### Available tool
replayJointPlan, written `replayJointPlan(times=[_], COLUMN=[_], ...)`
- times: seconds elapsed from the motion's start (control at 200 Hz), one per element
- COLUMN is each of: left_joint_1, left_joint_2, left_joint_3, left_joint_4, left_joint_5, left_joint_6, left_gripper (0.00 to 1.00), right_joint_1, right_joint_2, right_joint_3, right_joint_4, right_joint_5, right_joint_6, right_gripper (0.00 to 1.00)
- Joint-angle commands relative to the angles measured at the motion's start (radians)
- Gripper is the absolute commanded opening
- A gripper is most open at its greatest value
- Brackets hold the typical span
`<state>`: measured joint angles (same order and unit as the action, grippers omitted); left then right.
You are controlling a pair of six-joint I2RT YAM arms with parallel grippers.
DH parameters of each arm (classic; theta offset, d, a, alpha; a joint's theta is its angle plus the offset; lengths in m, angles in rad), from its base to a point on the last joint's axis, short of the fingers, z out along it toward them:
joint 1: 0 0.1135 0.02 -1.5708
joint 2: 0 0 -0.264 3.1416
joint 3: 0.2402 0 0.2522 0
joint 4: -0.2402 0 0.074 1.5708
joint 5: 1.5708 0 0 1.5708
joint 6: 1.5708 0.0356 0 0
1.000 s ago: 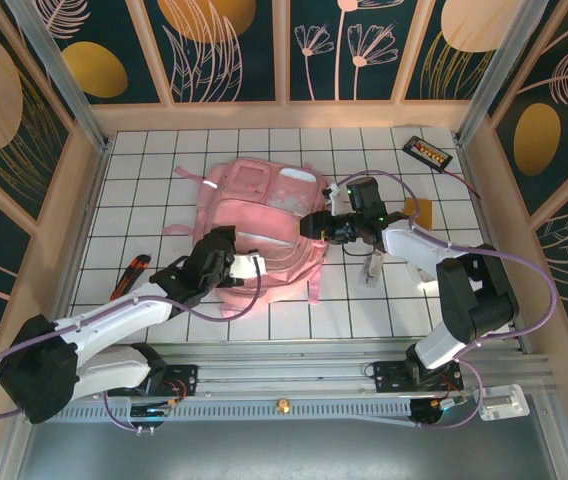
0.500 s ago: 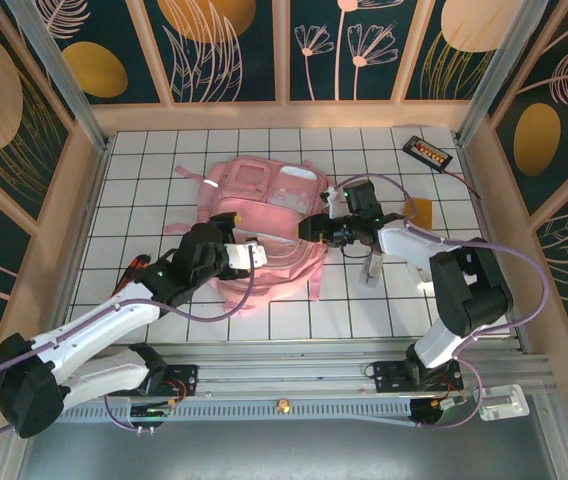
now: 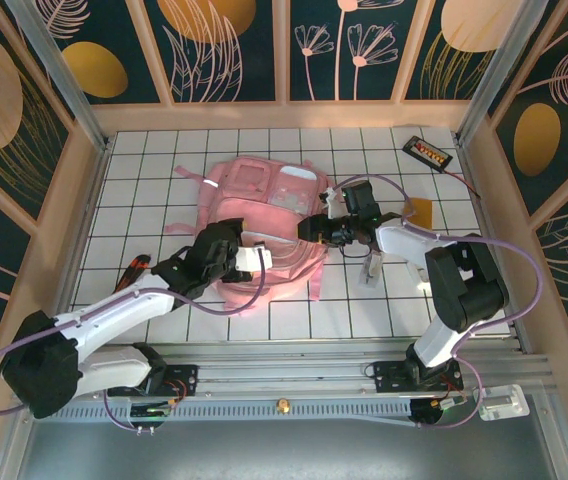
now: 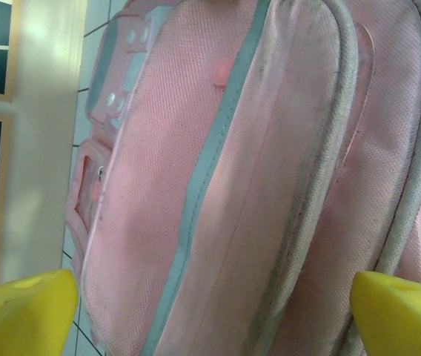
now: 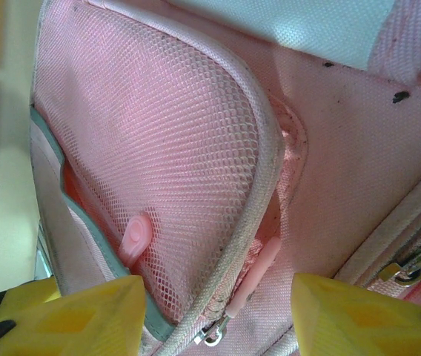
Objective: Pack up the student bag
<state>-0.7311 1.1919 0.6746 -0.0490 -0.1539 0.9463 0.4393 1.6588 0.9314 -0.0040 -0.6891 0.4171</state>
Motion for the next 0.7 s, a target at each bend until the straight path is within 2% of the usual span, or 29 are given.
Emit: replayJointPlan(times=[0.0, 0.24, 0.435, 0.515, 0.555, 0.625, 0.666, 0.696], left_joint_1=[0.006, 0.009, 0.009, 0.009, 0.009, 0.01, 0.01, 0.014], left_joint_2=[0.02, 0.104, 0.175, 0.192, 0.198, 0.194, 0.183, 0.171], left_joint_3=[-0.005, -0.017, 0.023, 0.043, 0.052, 0.053, 0.046, 0.039], left_joint_4=[0.033, 0.169, 0.185, 0.147, 0.124, 0.106, 0.106, 0.106], left_joint_5=[0.001, -0.059, -0.046, -0.023, -0.015, 0.0, 0.008, 0.018], left_joint_6=[0.028, 0.069, 0.077, 0.074, 0.07, 0.058, 0.048, 0.04], left_gripper=[0.94, 0.9, 0.79, 0.64, 0.54, 0.17, 0.0, 0.0], right_joint_1=[-0.004, 0.008, 0.021, 0.024, 0.022, 0.017, 0.014, 0.012], right_joint_2=[0.002, 0.011, 0.031, 0.036, 0.032, 0.018, 0.003, -0.013], right_joint_3=[0.023, 0.019, -0.007, -0.011, -0.012, -0.013, -0.017, -0.021], right_joint_4=[0.004, 0.022, 0.061, 0.065, 0.066, 0.065, 0.072, 0.079], right_joint_5=[0.005, -0.01, -0.022, -0.025, -0.022, -0.005, 0.0, 0.002], right_joint_6=[-0.023, -0.009, 0.011, 0.013, 0.011, 0.002, -0.008, -0.021], right_gripper=[0.55, 0.55, 0.55, 0.55, 0.55, 0.55, 0.55, 0.56])
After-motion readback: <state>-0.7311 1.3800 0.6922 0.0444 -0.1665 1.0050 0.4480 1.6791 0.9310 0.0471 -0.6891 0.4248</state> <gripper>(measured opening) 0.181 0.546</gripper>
